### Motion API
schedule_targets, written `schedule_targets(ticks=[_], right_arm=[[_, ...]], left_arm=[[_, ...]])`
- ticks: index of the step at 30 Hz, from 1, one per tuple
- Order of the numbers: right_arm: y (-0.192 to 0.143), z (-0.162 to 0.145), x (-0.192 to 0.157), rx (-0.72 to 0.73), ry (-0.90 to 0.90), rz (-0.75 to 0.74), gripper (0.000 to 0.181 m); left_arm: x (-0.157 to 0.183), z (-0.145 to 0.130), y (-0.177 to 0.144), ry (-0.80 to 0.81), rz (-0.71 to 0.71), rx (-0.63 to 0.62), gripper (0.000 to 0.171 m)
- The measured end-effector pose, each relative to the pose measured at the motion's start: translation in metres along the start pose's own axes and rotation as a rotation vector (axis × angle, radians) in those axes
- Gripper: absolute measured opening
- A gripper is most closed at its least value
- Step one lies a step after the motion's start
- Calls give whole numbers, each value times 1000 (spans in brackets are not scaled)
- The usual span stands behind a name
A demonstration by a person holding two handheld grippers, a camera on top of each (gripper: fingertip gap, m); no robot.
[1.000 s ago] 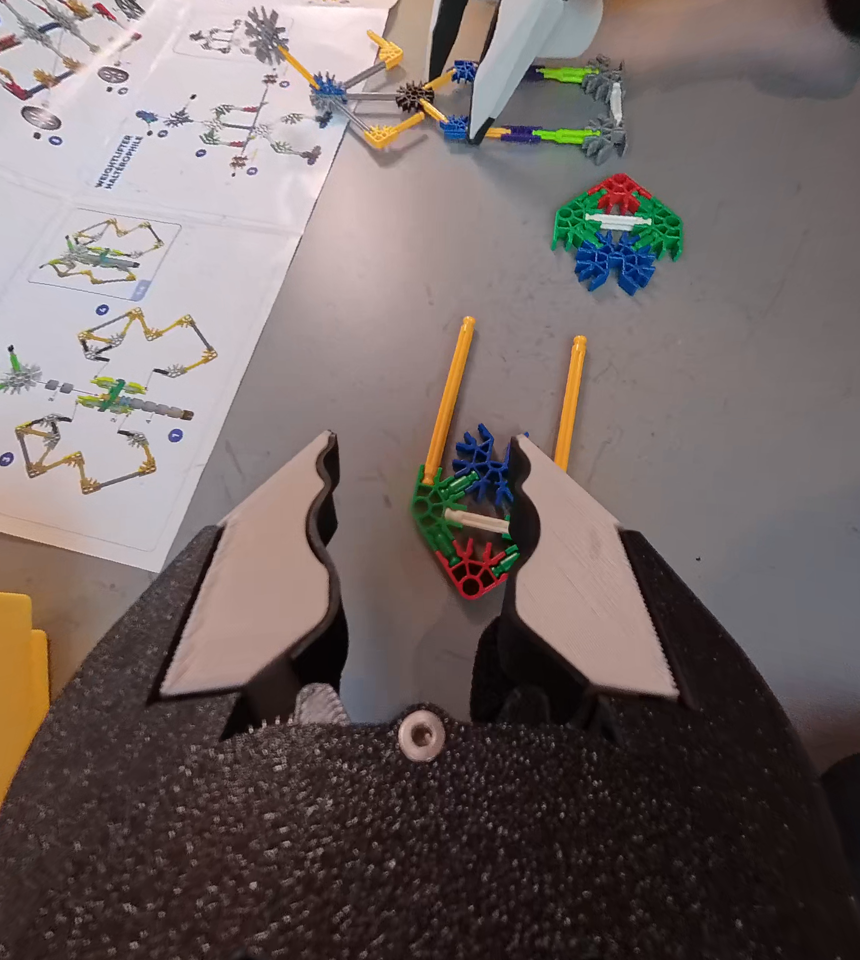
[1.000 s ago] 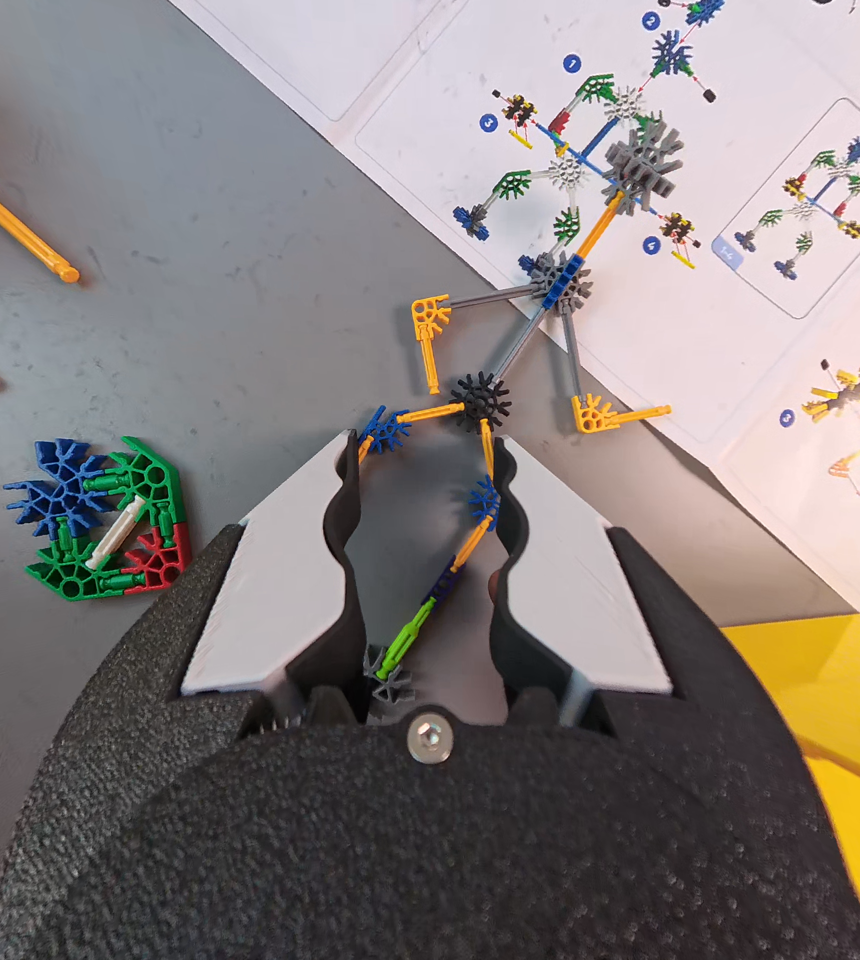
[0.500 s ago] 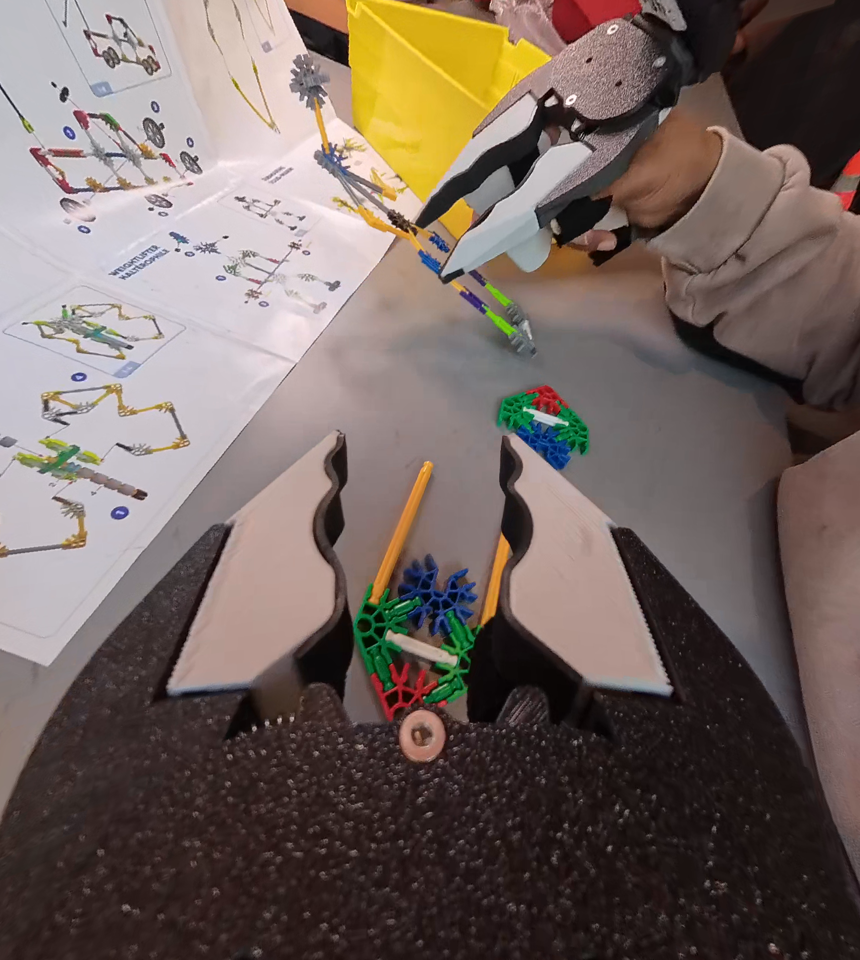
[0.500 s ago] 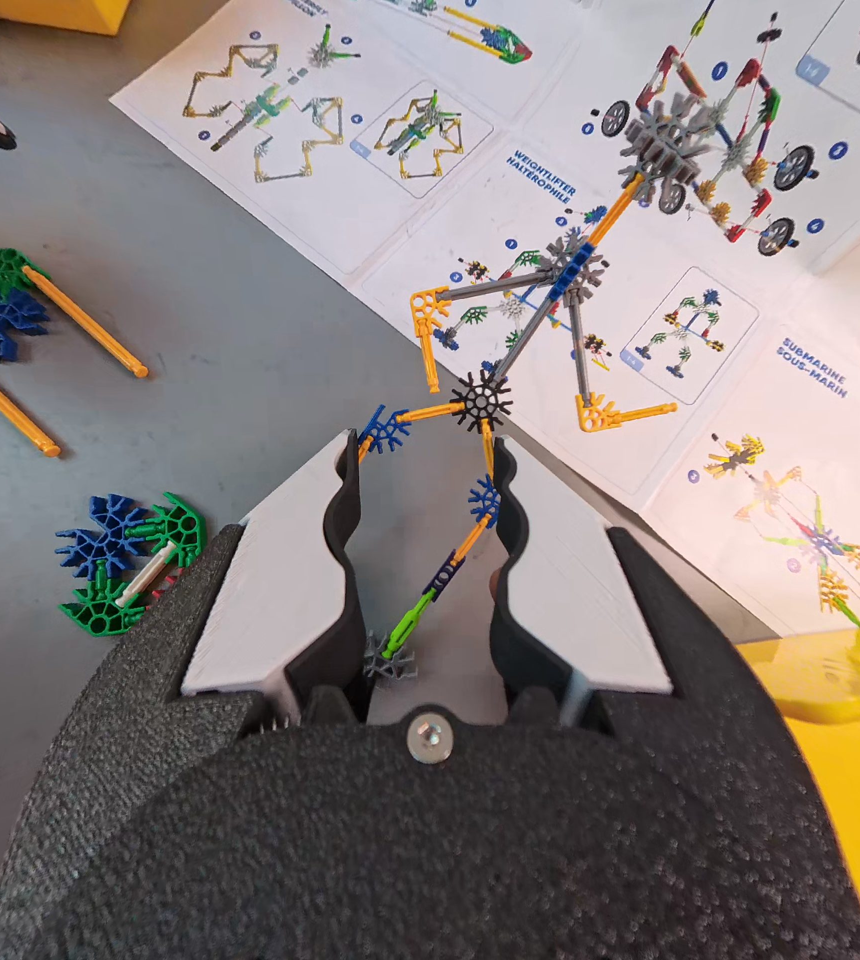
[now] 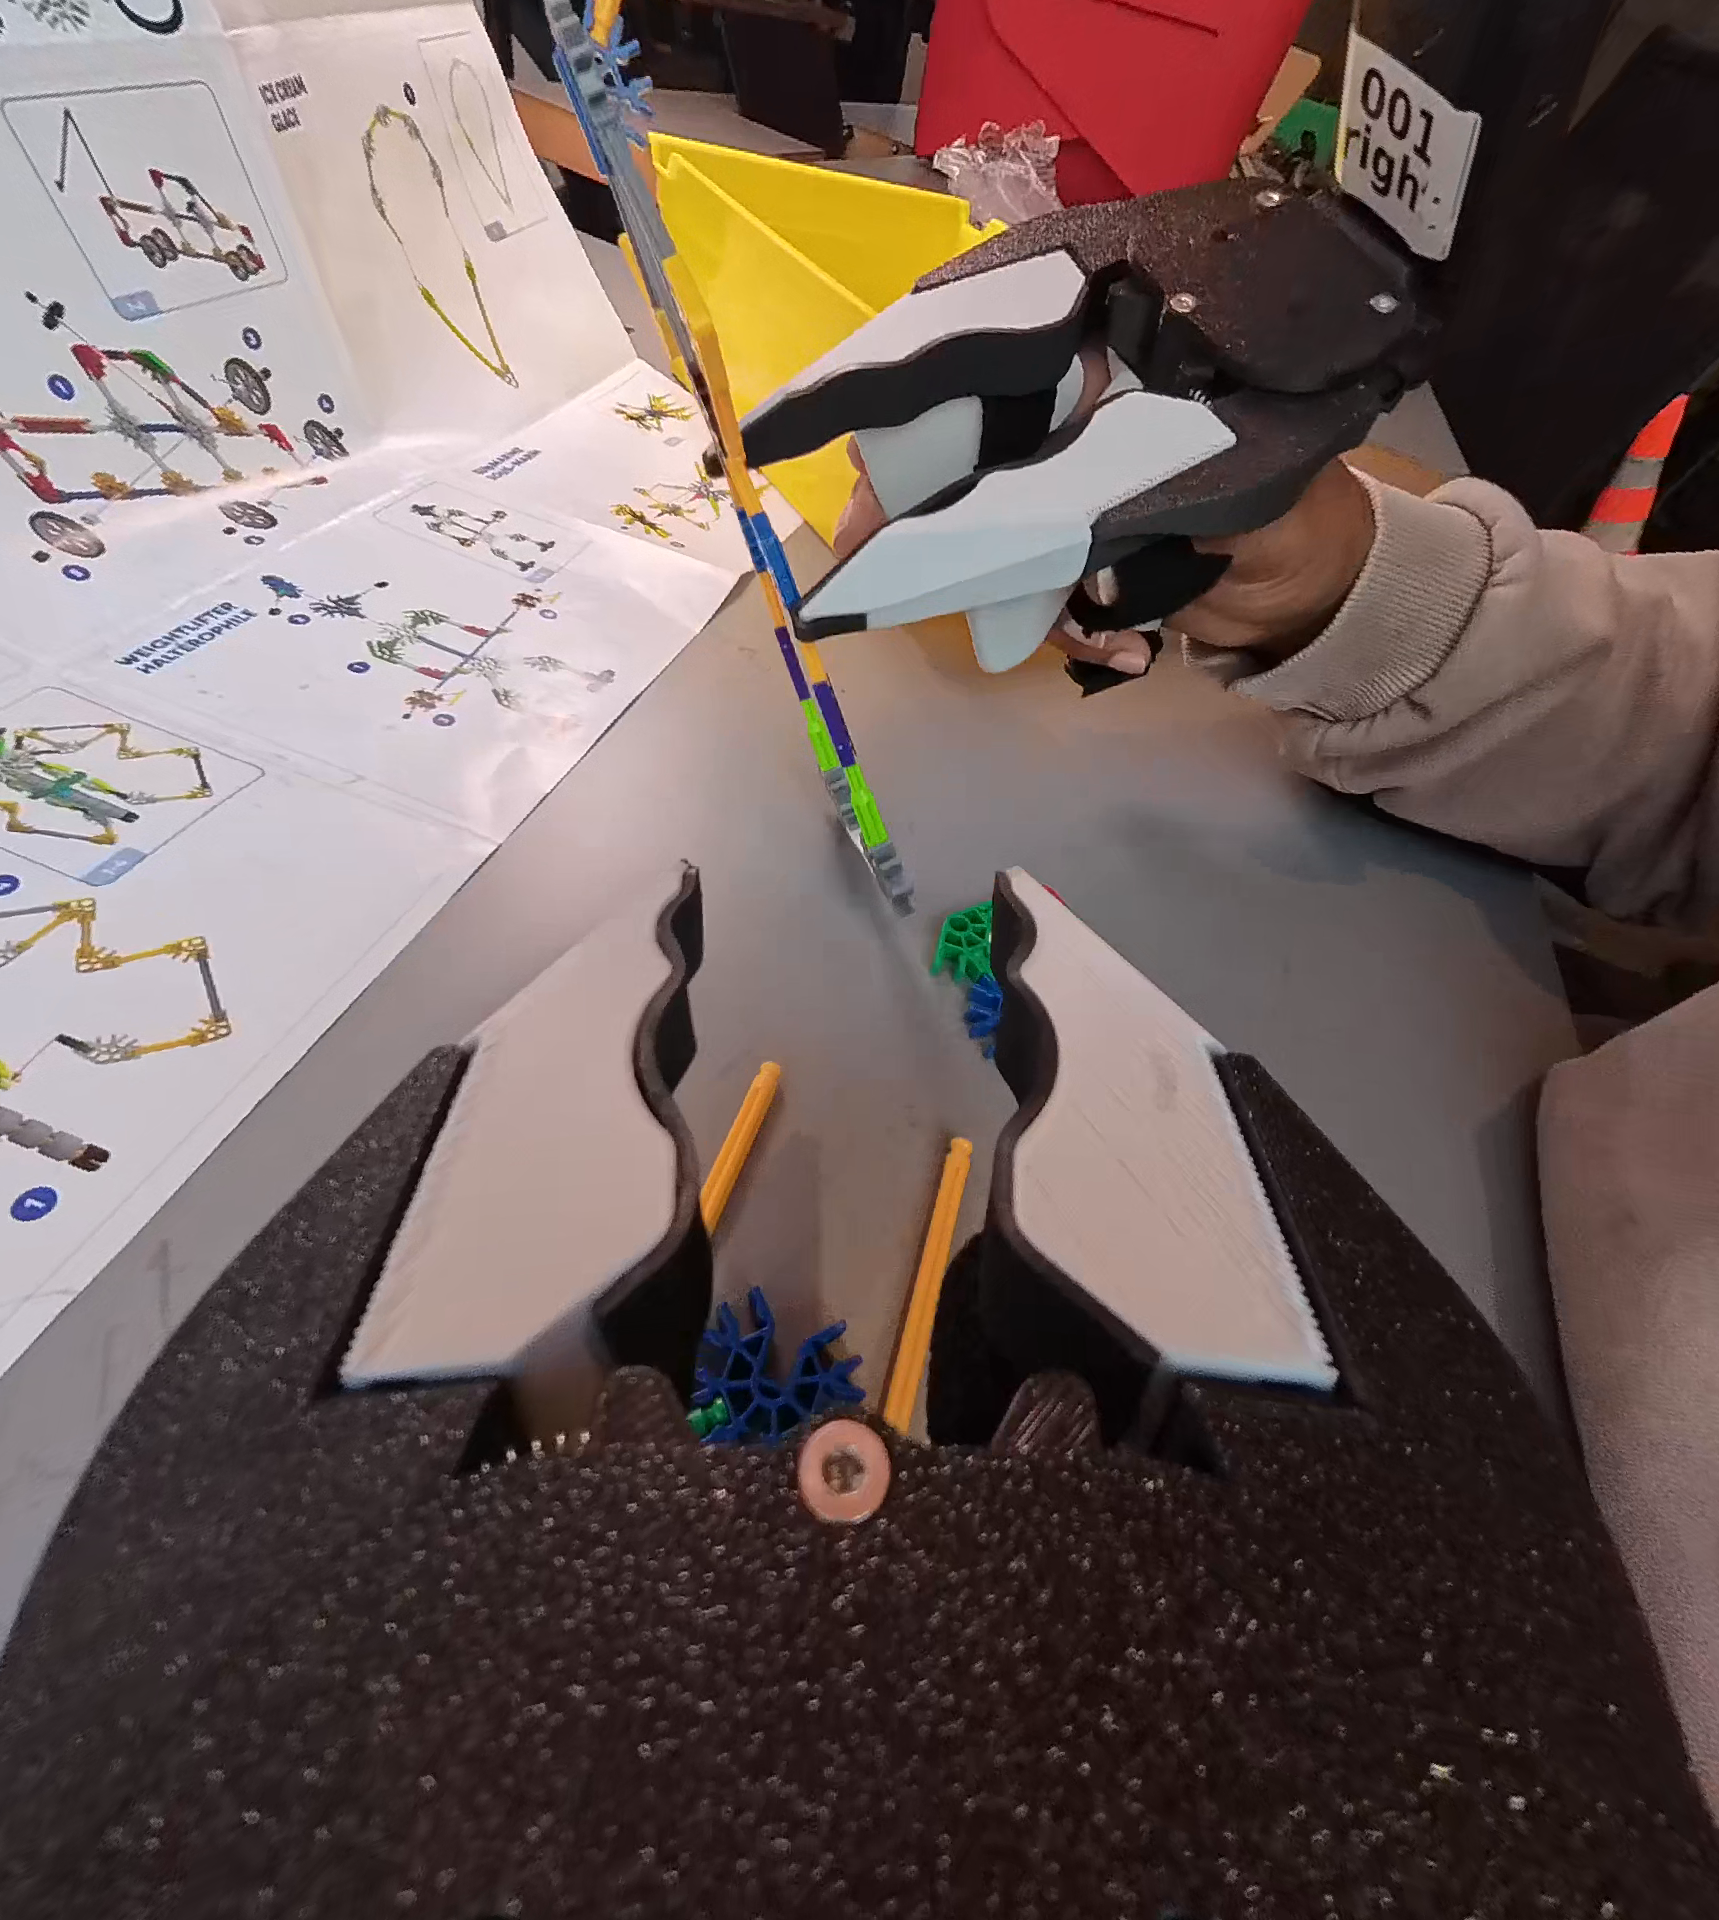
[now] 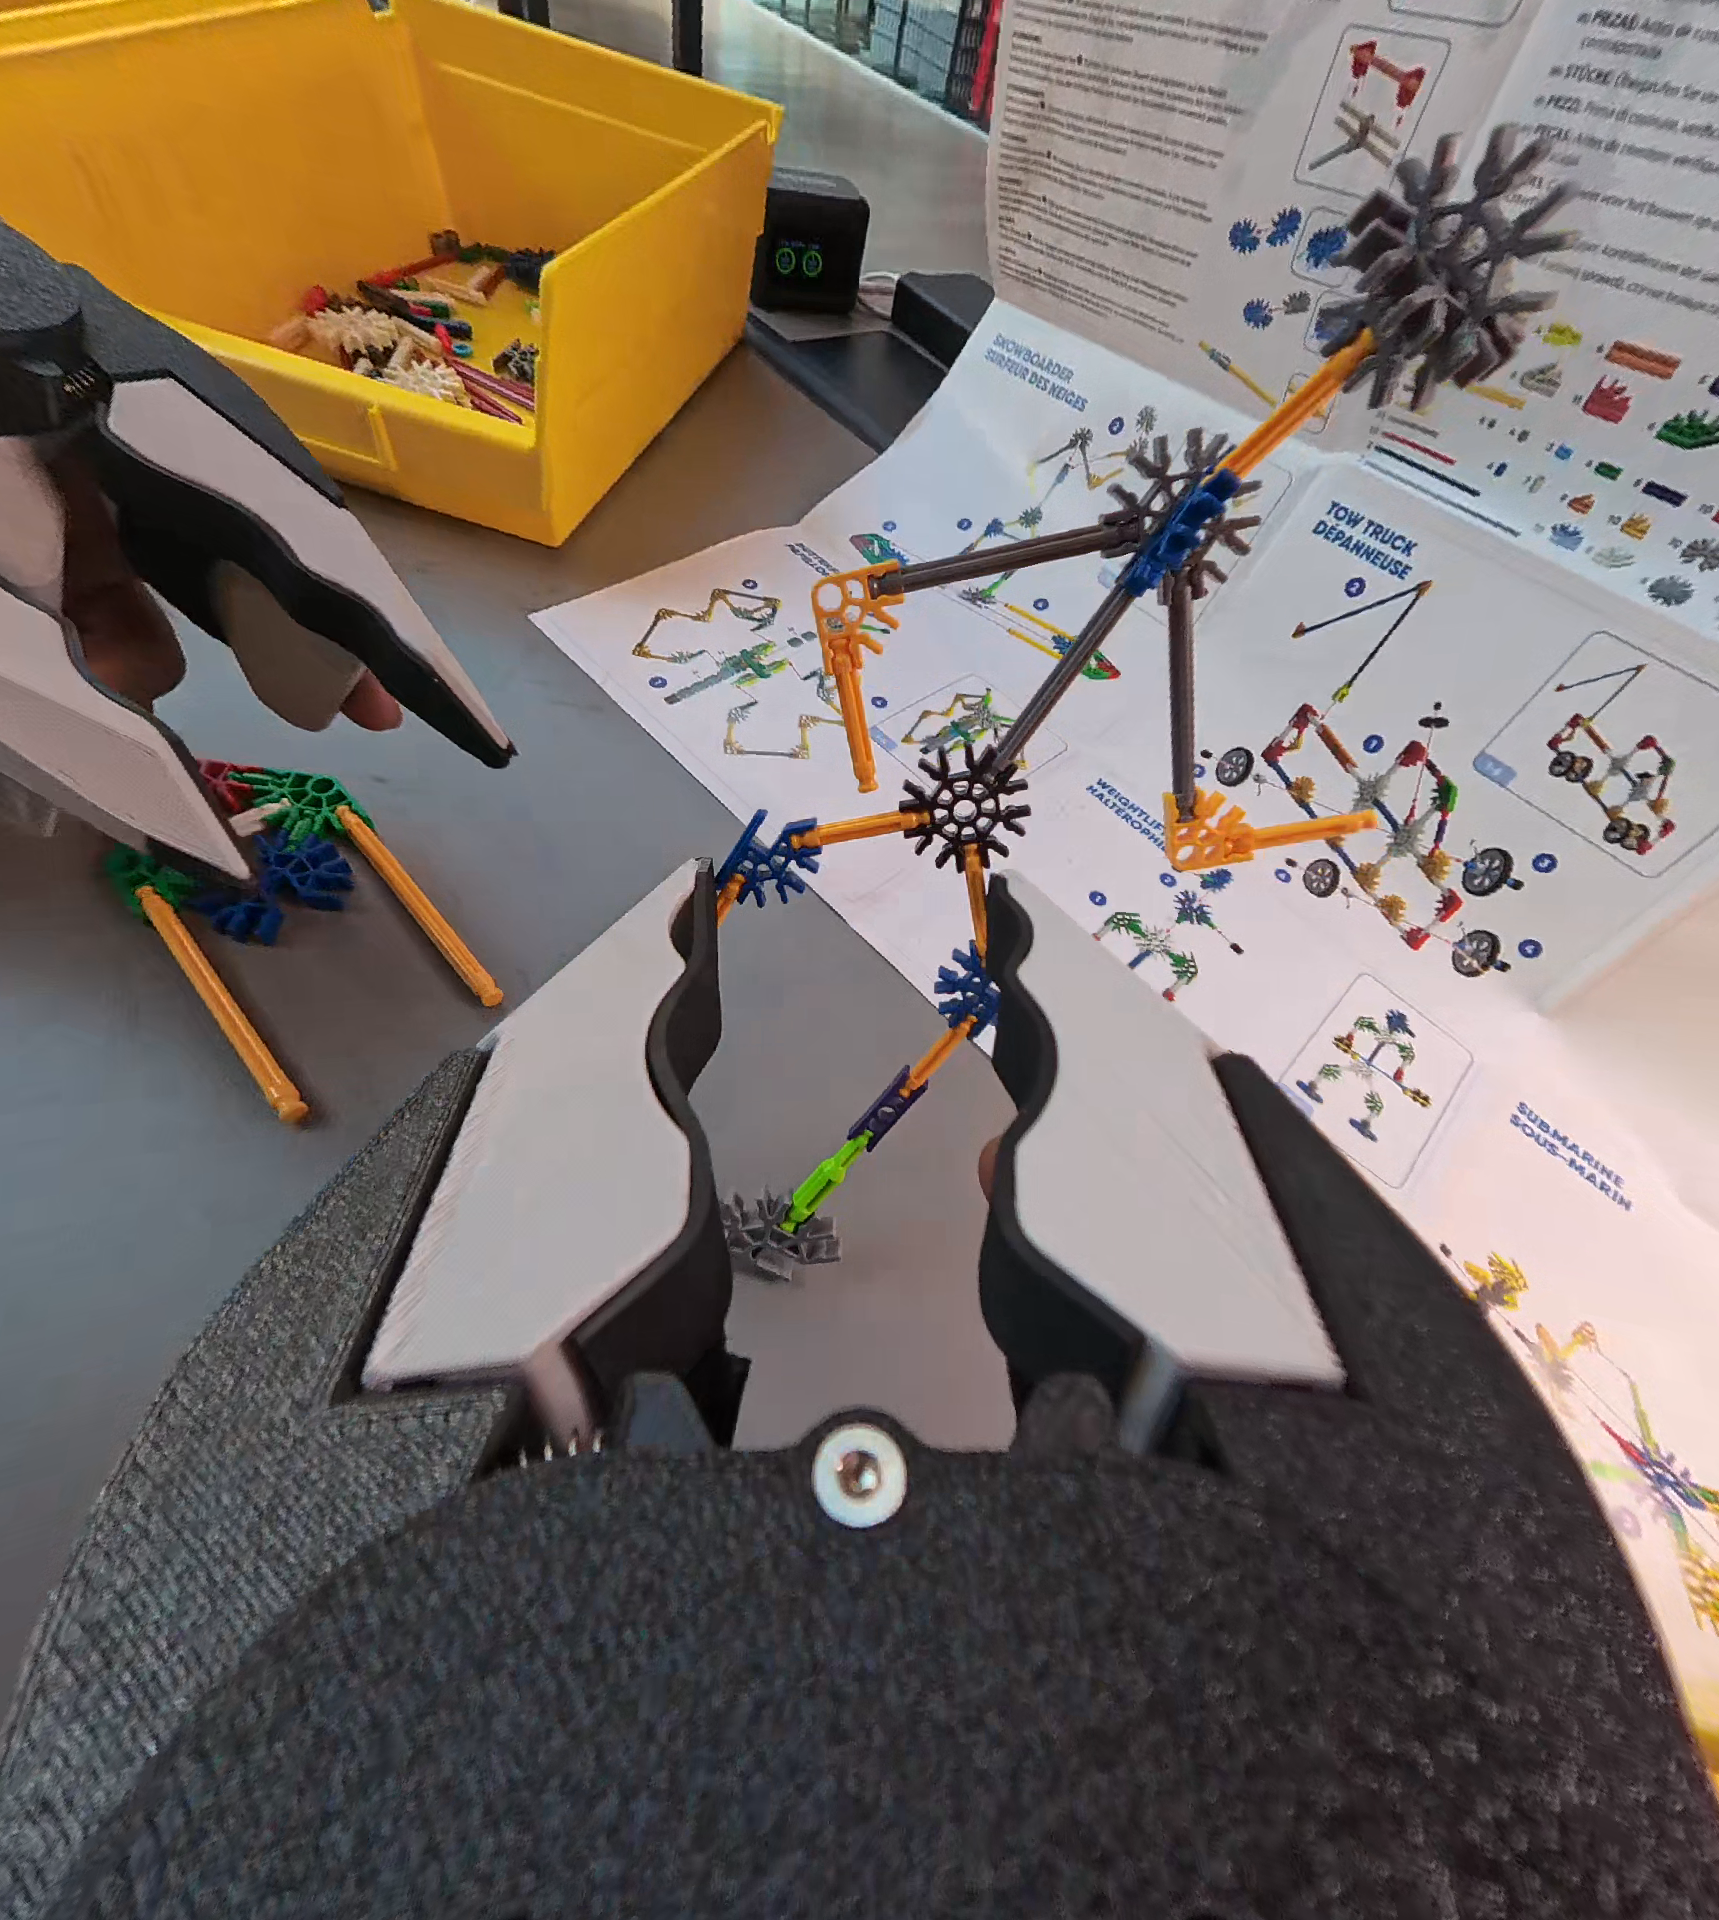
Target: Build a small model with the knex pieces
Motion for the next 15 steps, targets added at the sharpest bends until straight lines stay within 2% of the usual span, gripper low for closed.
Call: schedule_targets(ticks=[8,10,12,13,15], right_arm=[[17,27,-37,121,-3,-45,50],[20,30,-48,131,-31,-50,50],[20,34,-54,144,-63,-57,50],[19,35,-56,147,-75,-58,50],[16,39,-58,169,-83,-50,50]], left_arm=[[1,6,14,106,111,42,49],[0,6,13,161,147,46,34],[-1,6,10,218,184,45,10],[0,6,8,225,183,50,4],[1,8,4,208,138,70,3]])
Point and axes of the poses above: each gripper's, where its closed fingertips meet, y out along the fingers, z out of its top, x = y × z across the jaws, the point moved 8 cm from there along -y, back along the fingers, and after that the axes turned 6 degrees about -y, right-handed, at the moved point
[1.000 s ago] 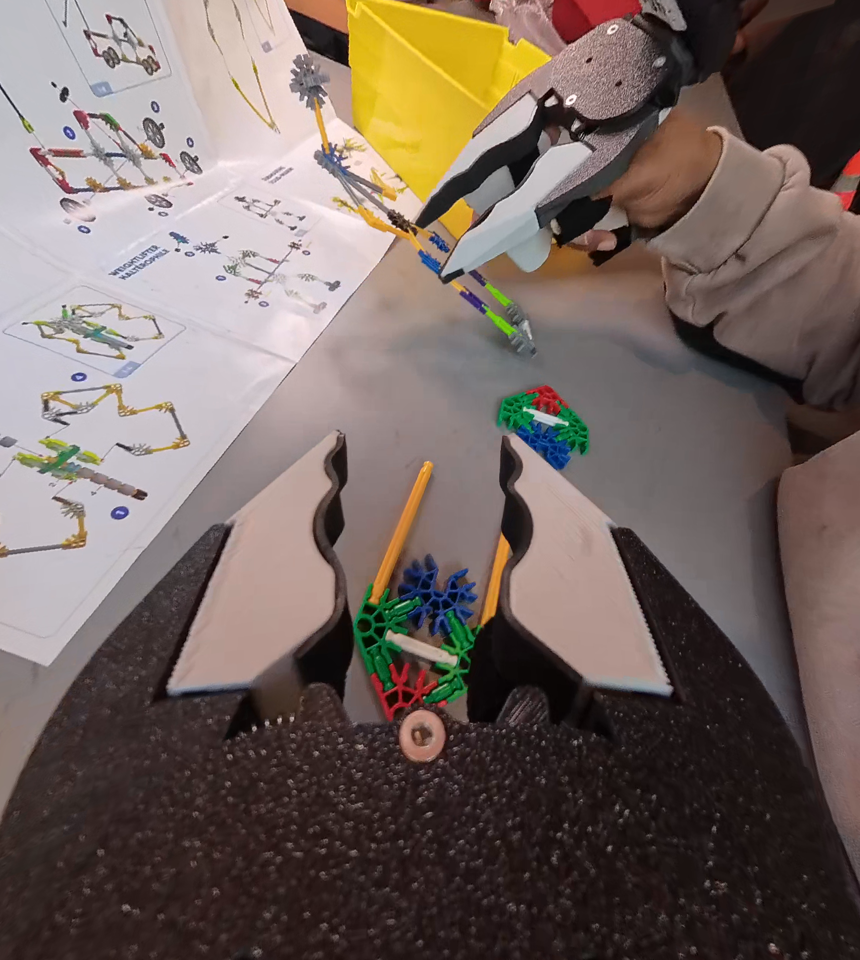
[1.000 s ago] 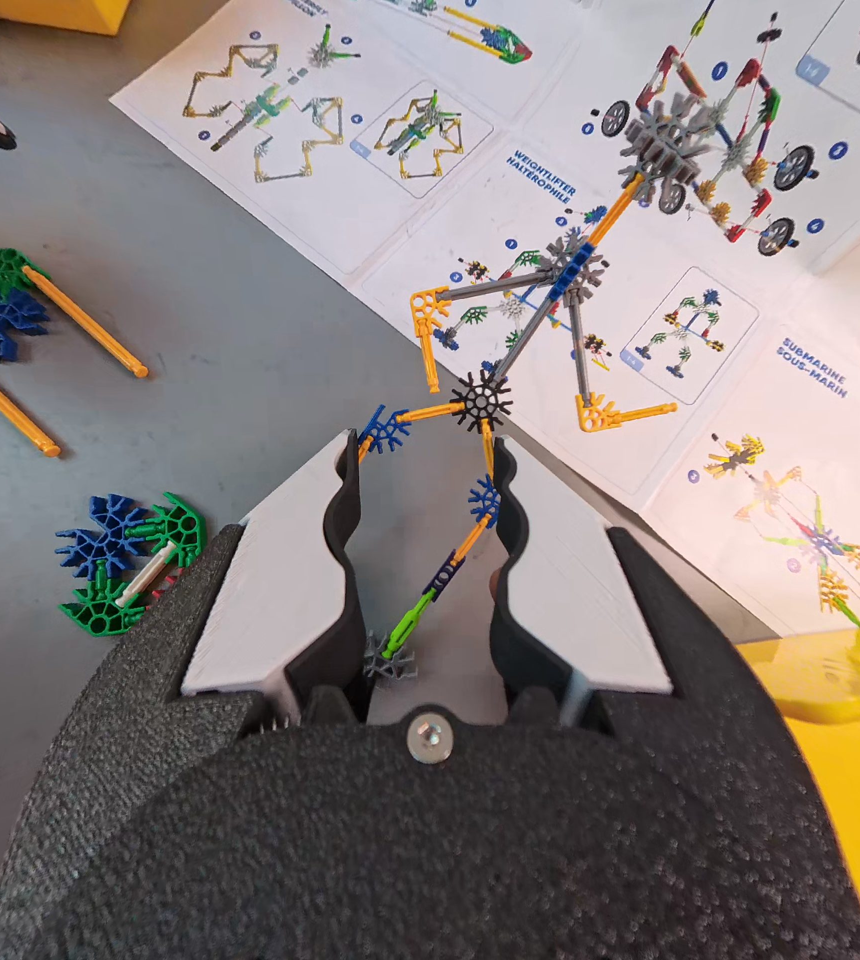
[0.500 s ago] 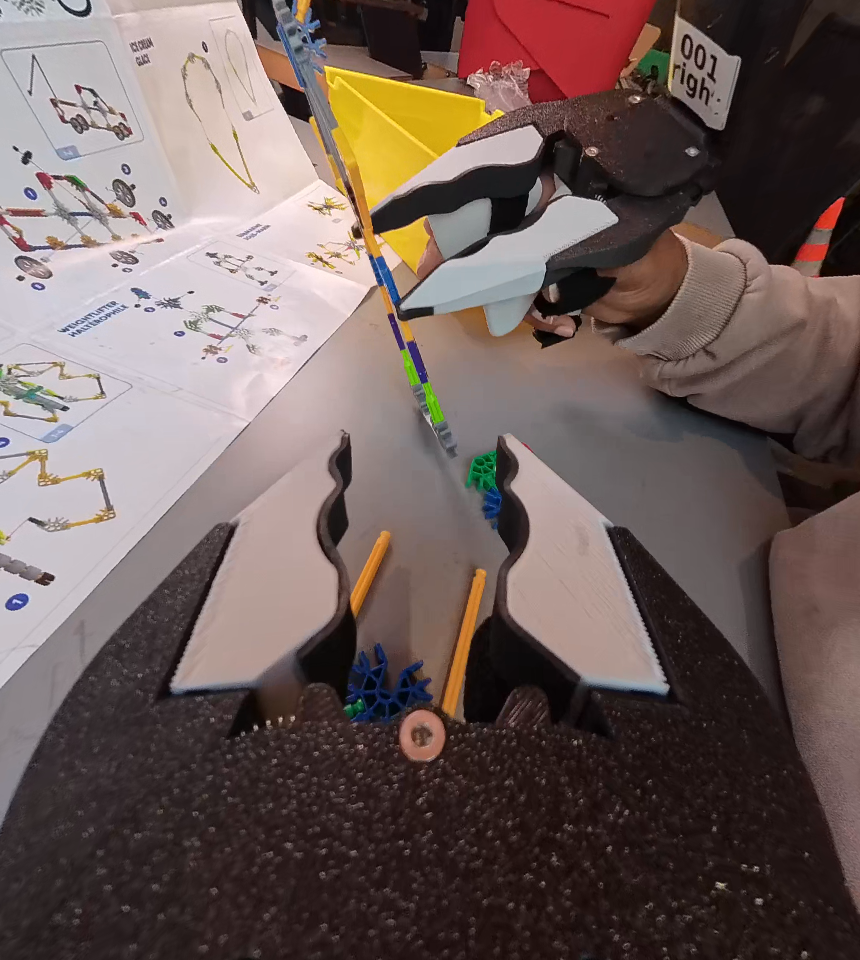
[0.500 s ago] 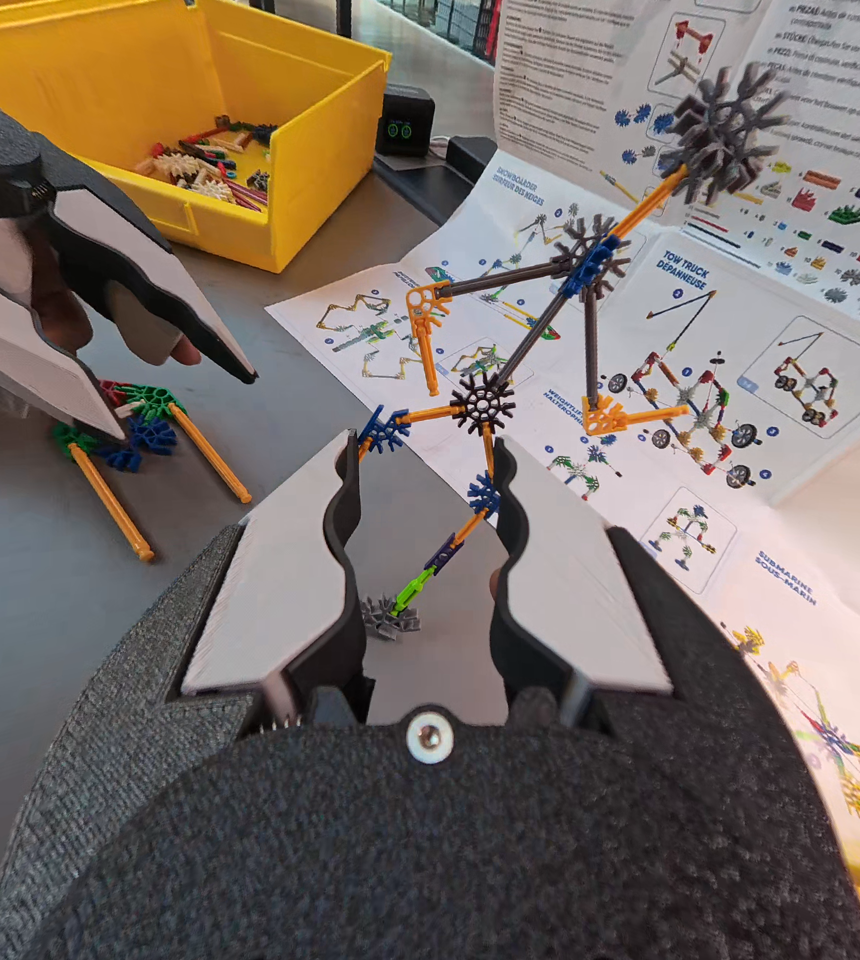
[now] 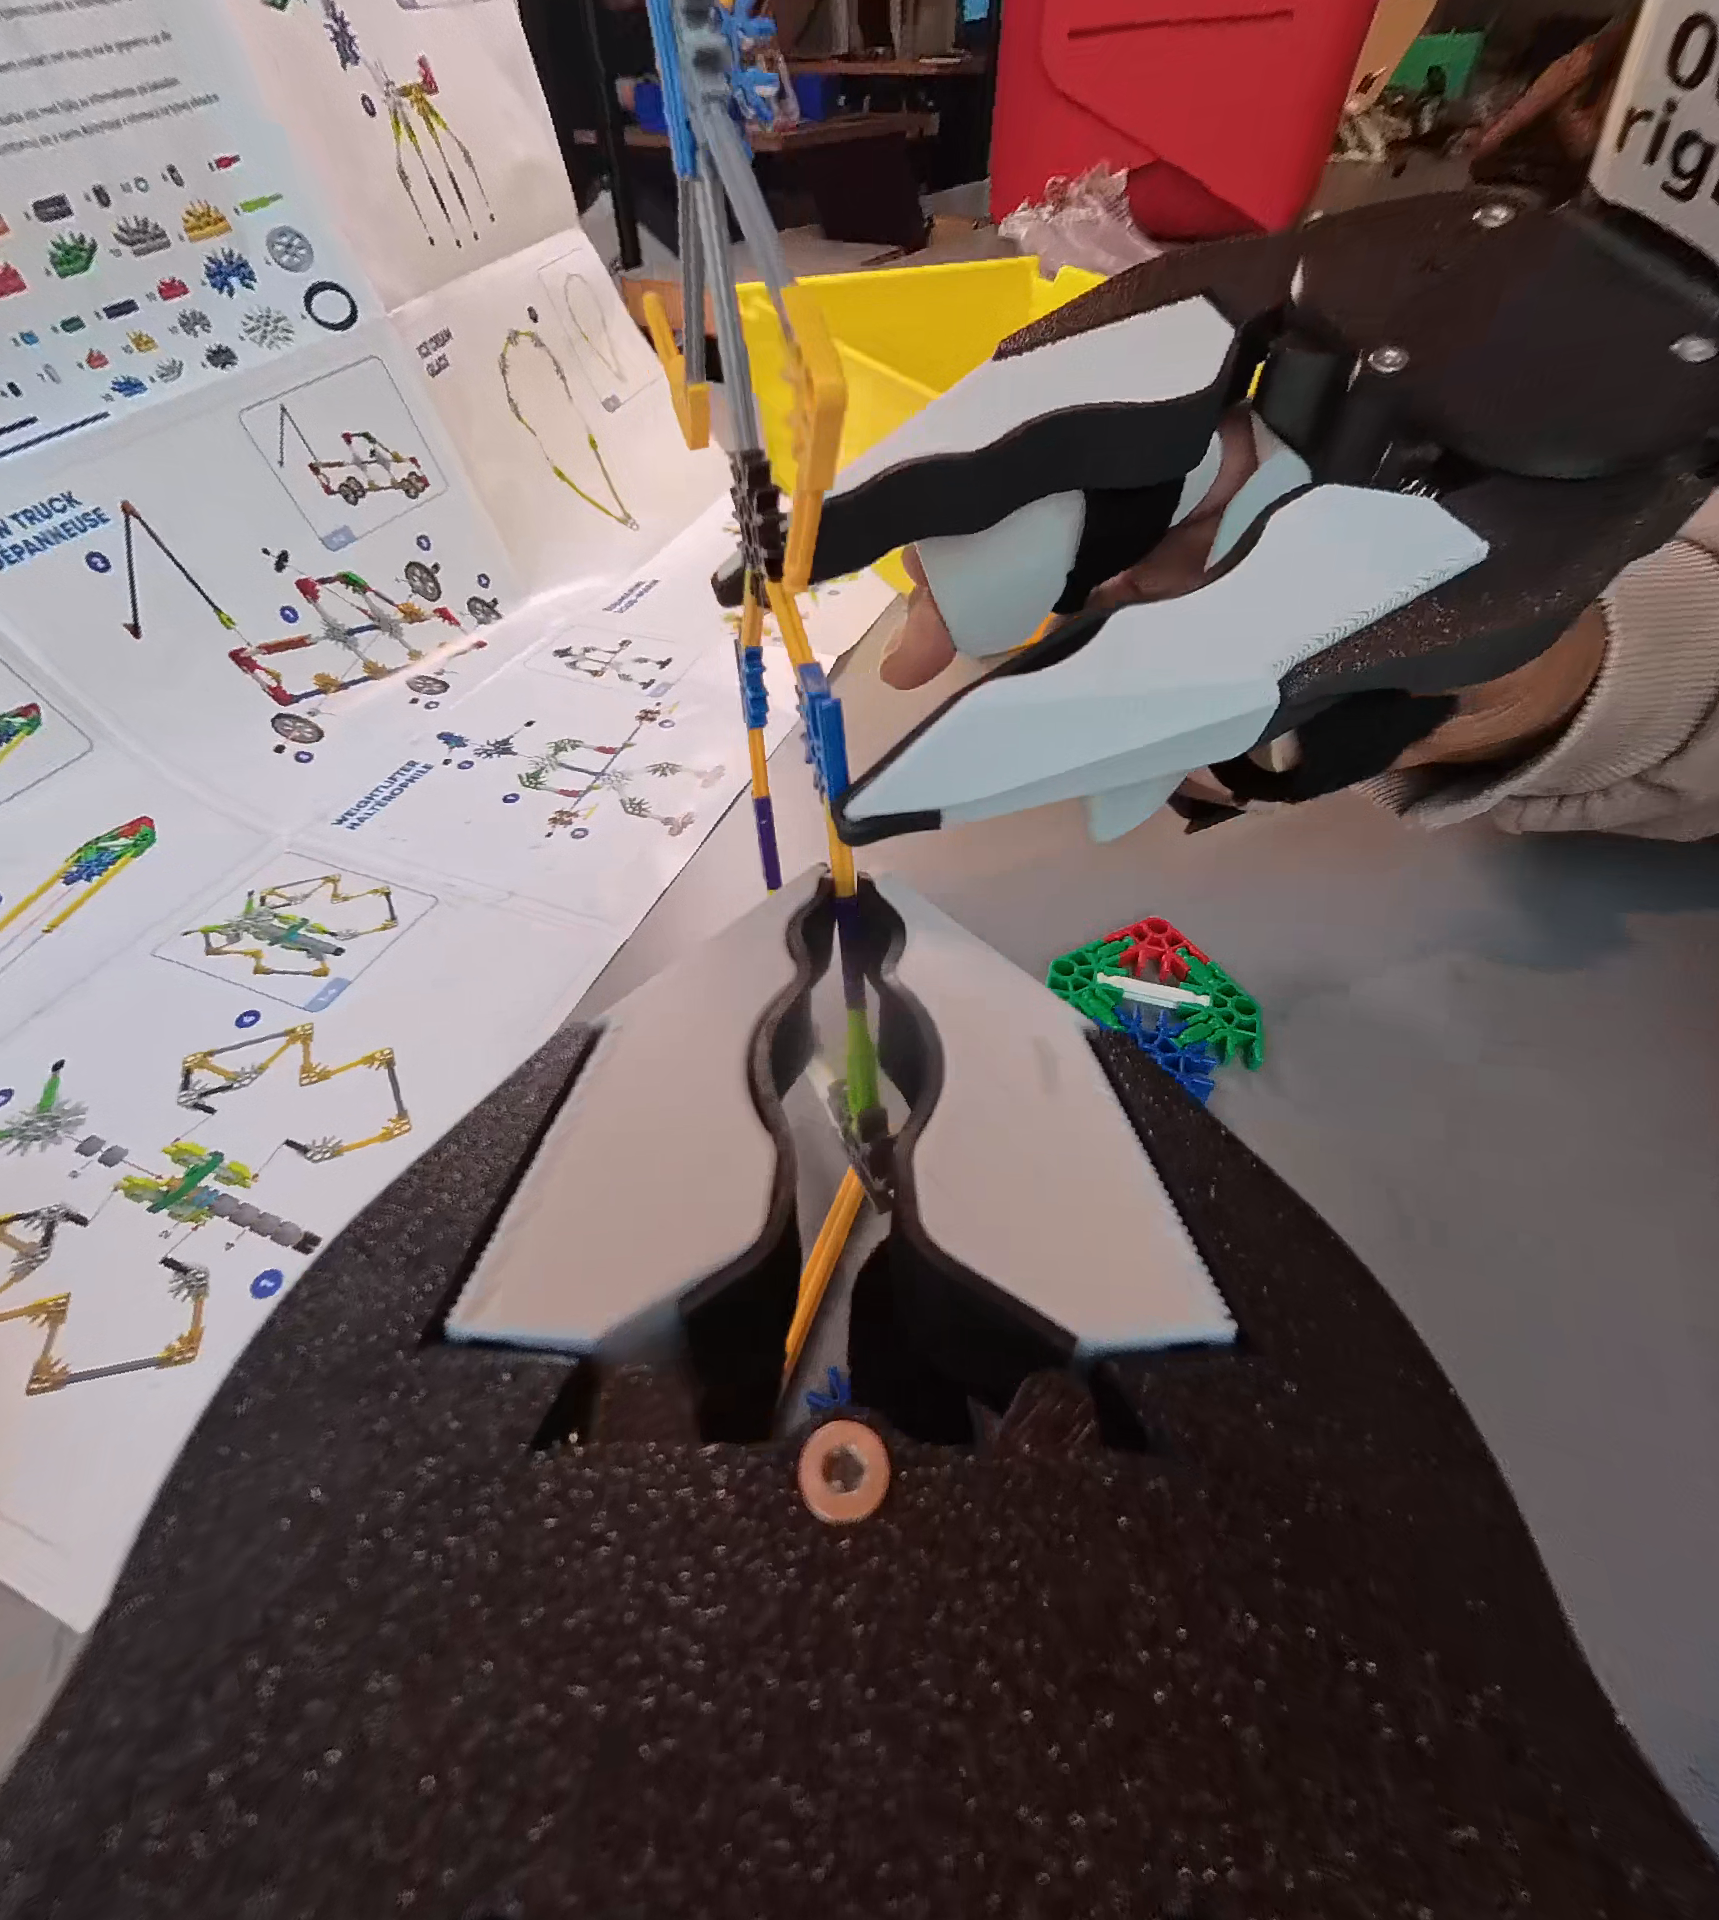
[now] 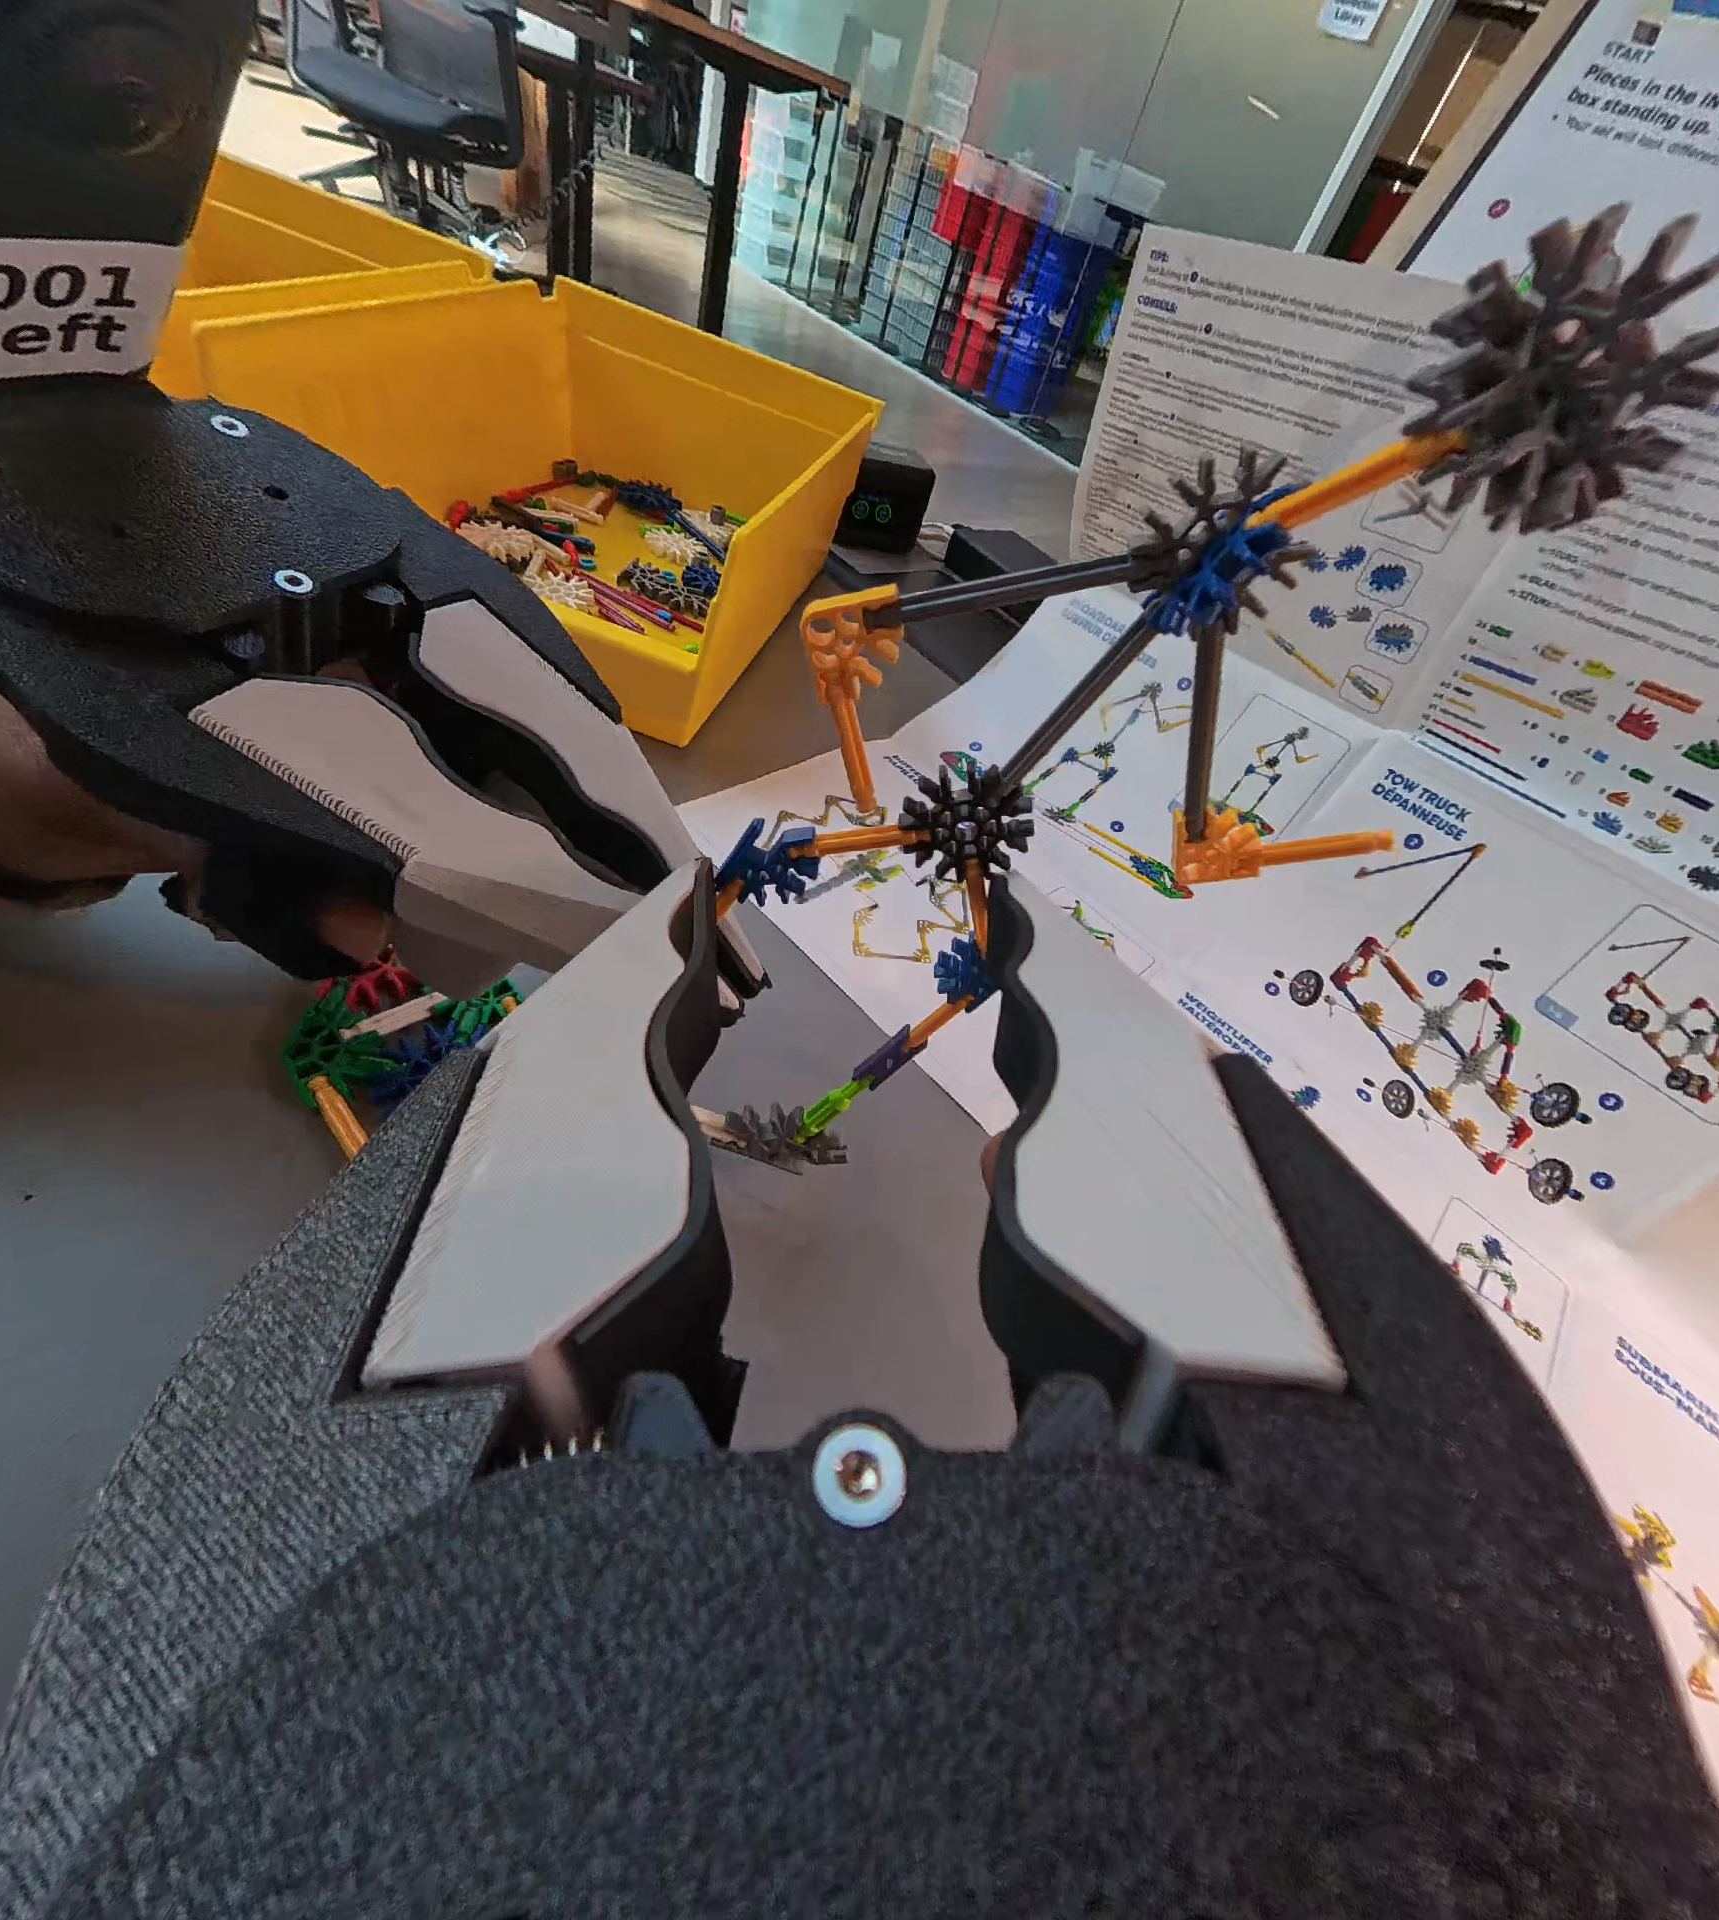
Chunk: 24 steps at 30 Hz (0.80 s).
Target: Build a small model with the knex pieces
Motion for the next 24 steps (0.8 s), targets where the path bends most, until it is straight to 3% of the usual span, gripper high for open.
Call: schedule_targets(ticks=[12,14,18,22,24], right_arm=[[-31,6,15,226,-6,199,47],[-29,-3,13,178,2,305,47],[-21,-16,-20,43,35,665,47],[-6,-26,-38,-34,-49,672,12],[-1,-29,-42,-76,-46,687,5]], left_arm=[[-7,15,-46,-168,-437,231,2],[-4,15,-52,-168,-515,247,2],[2,14,-54,-146,-586,255,2],[8,11,-51,-108,-591,212,2],[6,9,-51,-81,-542,180,4]])
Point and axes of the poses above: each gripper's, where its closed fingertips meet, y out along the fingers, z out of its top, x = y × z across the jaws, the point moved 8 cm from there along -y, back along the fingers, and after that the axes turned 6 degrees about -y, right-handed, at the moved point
